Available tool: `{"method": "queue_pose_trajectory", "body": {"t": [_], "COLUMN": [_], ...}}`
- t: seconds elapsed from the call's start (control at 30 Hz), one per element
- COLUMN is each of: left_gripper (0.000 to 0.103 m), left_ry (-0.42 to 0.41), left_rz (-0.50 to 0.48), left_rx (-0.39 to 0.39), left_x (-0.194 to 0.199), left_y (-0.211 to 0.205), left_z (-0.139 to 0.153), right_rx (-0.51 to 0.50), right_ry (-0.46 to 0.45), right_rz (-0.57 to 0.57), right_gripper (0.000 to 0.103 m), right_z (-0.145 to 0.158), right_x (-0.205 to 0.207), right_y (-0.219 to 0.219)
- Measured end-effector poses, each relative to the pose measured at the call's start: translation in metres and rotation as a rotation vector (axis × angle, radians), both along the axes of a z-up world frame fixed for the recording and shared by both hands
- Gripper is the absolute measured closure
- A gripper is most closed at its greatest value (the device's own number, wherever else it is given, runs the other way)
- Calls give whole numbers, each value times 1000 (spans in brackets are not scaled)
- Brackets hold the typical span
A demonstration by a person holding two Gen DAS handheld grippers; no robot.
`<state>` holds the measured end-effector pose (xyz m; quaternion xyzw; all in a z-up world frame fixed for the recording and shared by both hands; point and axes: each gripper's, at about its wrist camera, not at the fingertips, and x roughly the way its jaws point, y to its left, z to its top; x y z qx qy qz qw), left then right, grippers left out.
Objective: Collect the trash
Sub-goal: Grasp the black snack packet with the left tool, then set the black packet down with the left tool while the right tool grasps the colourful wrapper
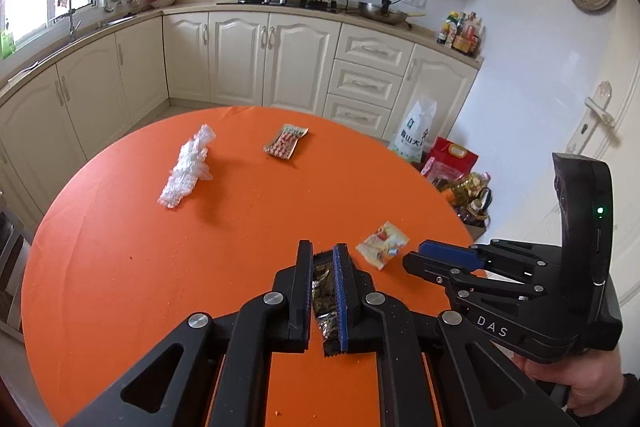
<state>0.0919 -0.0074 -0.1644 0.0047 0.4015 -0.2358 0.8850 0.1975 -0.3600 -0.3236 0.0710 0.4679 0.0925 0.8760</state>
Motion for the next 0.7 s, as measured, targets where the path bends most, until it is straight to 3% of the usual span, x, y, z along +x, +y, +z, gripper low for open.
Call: {"method": "queue_pose_trajectory", "body": {"t": [0.13, 0.2, 0.3, 0.5, 0.53, 0.57, 0.7], "left_gripper": [94, 91, 90, 79, 79, 79, 72], "left_ry": [77, 107, 134, 141, 145, 145, 141], "left_rz": [-14, -24, -26, 11, 12, 12, -8], "left_rx": [23, 19, 29, 39, 38, 40, 50], "left_x": [7, 7, 7, 9, 10, 11, 14], "left_y": [-13, -17, -22, -25, -25, -26, -37], "left_z": [-7, -11, -18, -23, -23, -24, -25], "right_rx": [1, 3, 8, -56, -63, -67, -54], "right_ry": [29, 28, 12, 20, 25, 21, -3], "right_rz": [-1, -9, -15, 21, 29, 34, 47], "right_gripper": [77, 57, 35, 35, 38, 53, 53], "right_z": [-15, -16, -14, -24, -27, -30, -30], "right_x": [-4, -4, 1, 25, 28, 30, 29], "right_y": [0, -2, -2, 10, 12, 13, 12]}}
